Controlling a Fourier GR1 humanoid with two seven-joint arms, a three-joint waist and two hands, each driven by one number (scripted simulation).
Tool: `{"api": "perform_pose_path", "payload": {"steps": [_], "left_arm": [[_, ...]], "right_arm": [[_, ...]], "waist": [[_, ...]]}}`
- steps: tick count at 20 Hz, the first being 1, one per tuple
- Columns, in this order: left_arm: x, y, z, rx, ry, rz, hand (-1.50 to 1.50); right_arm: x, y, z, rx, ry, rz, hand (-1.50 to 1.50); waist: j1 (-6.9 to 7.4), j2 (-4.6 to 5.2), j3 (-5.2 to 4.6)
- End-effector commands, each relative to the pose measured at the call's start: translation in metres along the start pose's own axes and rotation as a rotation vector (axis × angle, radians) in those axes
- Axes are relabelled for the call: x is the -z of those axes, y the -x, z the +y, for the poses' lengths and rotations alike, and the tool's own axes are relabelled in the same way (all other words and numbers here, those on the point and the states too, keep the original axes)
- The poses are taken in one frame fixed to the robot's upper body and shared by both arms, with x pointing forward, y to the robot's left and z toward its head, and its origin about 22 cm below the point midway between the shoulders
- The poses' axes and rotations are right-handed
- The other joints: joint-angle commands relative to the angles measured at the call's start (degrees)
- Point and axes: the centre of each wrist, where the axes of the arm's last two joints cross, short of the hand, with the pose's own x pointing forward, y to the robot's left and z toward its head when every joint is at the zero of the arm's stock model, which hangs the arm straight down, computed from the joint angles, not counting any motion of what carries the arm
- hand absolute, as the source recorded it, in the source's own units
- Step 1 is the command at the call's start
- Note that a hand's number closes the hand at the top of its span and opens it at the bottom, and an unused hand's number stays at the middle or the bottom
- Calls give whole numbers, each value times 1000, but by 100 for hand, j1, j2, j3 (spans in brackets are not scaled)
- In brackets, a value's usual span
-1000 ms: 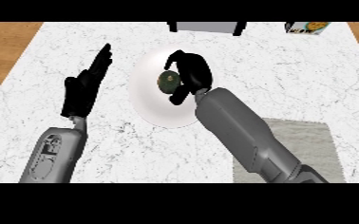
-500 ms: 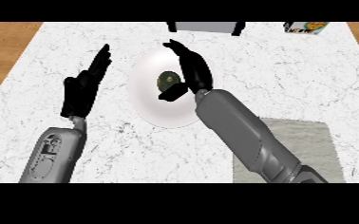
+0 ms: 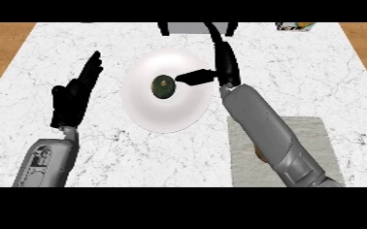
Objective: Pick the squash from the placemat and place it in the plate
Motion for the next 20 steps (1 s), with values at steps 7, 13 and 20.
{"api": "perform_pose_path", "payload": {"steps": [7,13,20], "left_arm": [[-2,2,2,-1,-12,-7,0],[-8,11,-3,3,-16,16,0],[-8,-2,-6,-14,-6,-7,0]], "right_arm": [[-2,56,-114,57,39,26,-150],[-4,76,-160,37,19,-1,-150],[-21,118,-171,58,38,16,-150]], "waist": [[-82,-9,-2],[-53,-6,-2],[-36,-3,-1]]}}
